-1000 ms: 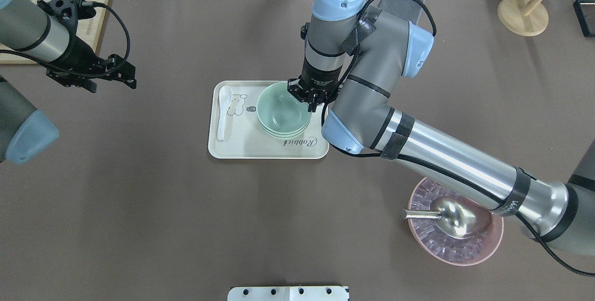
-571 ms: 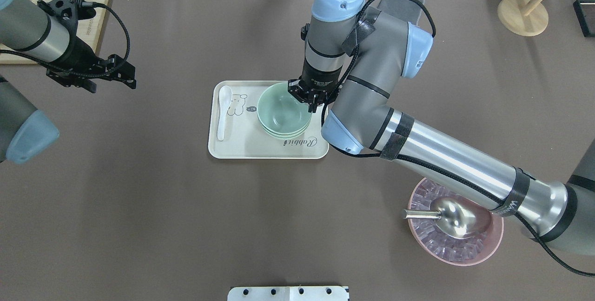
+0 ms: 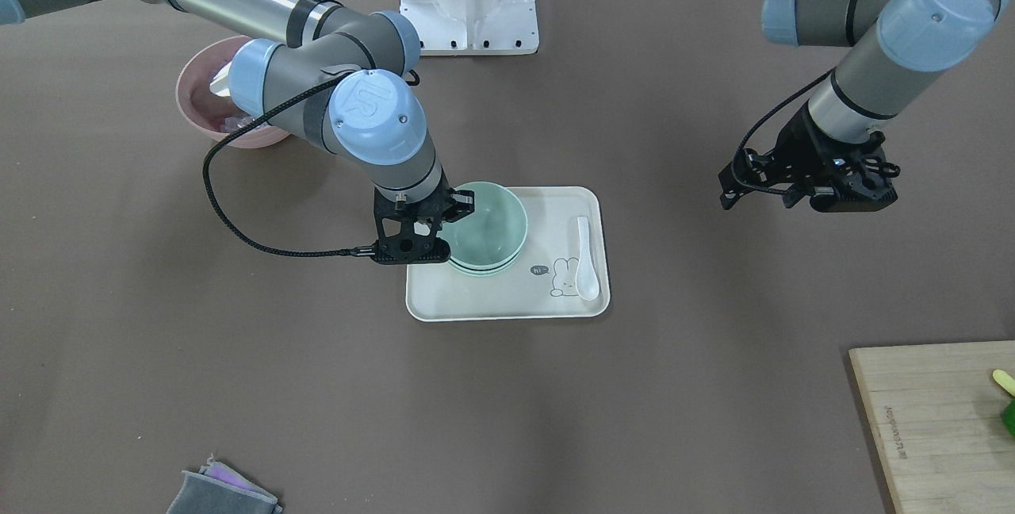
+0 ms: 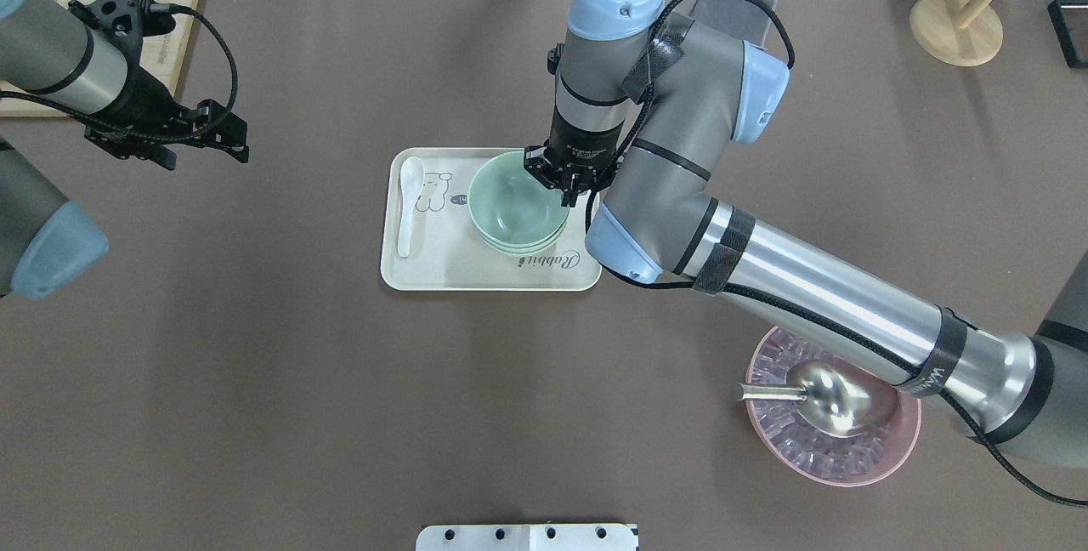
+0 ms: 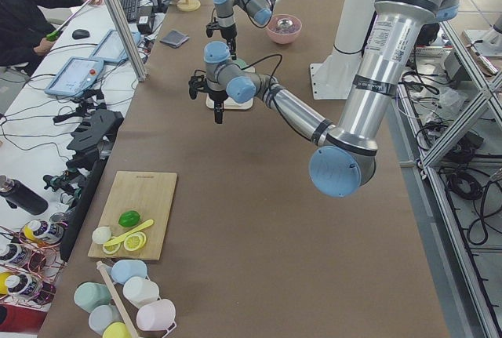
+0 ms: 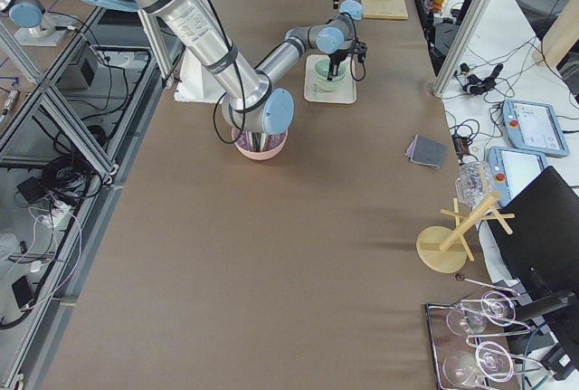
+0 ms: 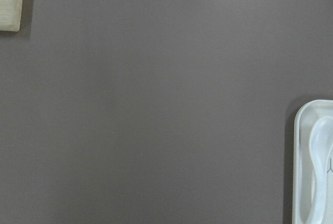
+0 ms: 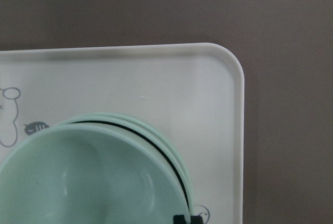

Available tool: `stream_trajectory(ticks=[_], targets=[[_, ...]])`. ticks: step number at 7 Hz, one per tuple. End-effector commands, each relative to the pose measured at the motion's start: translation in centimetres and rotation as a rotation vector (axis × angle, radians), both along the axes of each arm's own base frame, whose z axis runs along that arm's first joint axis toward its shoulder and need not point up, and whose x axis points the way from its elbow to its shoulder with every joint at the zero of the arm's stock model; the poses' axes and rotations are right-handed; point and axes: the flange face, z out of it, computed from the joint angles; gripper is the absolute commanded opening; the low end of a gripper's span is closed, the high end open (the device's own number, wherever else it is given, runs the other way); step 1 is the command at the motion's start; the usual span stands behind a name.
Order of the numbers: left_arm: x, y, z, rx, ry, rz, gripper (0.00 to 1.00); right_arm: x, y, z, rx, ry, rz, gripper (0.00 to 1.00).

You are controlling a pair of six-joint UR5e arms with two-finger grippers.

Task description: Stack green bowls together

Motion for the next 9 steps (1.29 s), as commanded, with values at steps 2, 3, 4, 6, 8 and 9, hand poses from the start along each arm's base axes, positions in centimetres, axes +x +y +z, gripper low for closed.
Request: stream_trajectory(ticks=[2, 3, 4, 6, 8, 9], targets=[[0.02, -0.03, -0.07, 0.0, 0.0, 0.0, 0.97, -0.21, -0.07, 0.5, 0.001, 0.008, -0.001, 0.0], [0.02, -0.03, -0.09, 0.0, 0.001, -0.001, 0.98, -0.13, -0.14, 0.51, 0.001, 0.009, -0.002, 0.0], [0.02, -0.02, -0.08, 0.0, 0.001, 0.001, 0.97, -0.13, -0.14, 0.49, 0.001, 0.007, -0.002, 0.0], [0.02, -0.02, -0.08, 0.0, 0.001, 0.001, 0.97, -0.14, -0.11, 0.44, 0.003, 0.003, -0.004, 0.0], [0.13, -0.04, 0.07, -0.003, -0.002, 0.0, 0.97, 0.07, 0.01, -0.05, 0.015, -0.005, -0.003, 0.99], [0.19, -0.1, 0.1, -0.003, -0.001, 0.002, 0.97, 0.25, 0.09, -0.37, 0.02, -0.016, -0.01, 1.0]])
